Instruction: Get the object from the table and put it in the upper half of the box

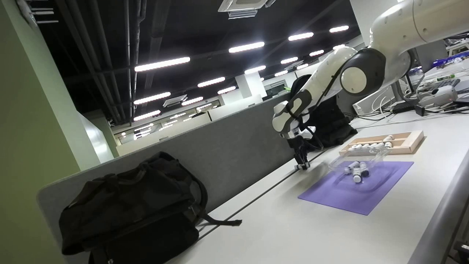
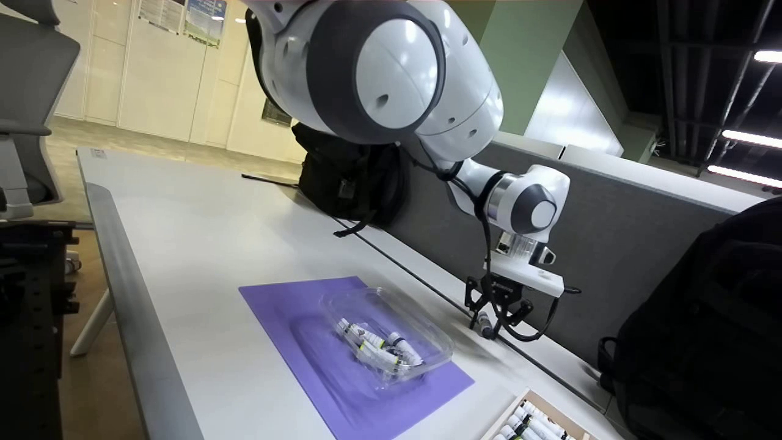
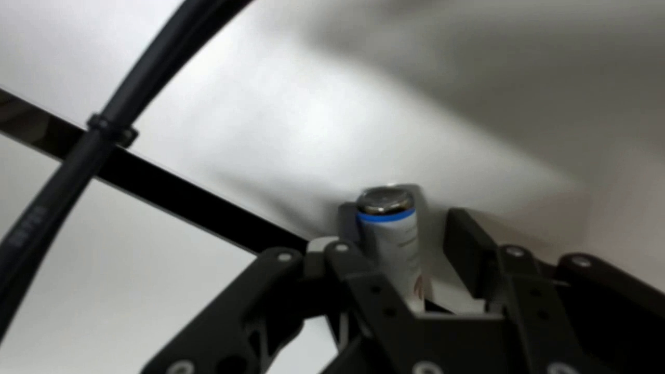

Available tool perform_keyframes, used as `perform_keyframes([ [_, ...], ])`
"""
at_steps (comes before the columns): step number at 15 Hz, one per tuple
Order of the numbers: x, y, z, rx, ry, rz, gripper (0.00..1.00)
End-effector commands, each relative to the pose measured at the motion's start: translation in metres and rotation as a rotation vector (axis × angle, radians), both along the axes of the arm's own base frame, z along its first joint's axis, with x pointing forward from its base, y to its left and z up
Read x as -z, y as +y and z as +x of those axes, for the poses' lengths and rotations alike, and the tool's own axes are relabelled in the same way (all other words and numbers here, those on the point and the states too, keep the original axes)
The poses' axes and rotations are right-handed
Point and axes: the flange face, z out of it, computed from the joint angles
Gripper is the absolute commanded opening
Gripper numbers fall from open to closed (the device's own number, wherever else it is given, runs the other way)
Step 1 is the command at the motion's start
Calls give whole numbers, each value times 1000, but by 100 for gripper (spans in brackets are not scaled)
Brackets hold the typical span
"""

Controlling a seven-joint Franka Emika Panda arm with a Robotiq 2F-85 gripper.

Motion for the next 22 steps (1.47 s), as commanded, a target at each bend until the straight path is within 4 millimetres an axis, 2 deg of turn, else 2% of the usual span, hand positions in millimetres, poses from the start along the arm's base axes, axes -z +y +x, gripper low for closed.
perform_keyframes([
  [1, -5, -1, 0, 66, 14, -42, 18],
  [3, -10, -4, -2, 20, 39, -47, 4],
  [5, -22, -10, -5, -85, 82, -36, 7],
  [8, -56, -22, -11, -251, 153, -33, 7],
  [12, -107, -60, -8, -442, 152, -185, 7],
  [14, -121, -87, -8, -527, 142, -266, 7],
  [17, -128, -135, -13, -683, 137, -357, 7],
  [19, -128, -168, -22, -691, 124, -369, 7],
  [20, -124, -146, -16, -672, 128, -339, 28],
  [22, -123, -171, -24, -678, 126, -347, 28],
])
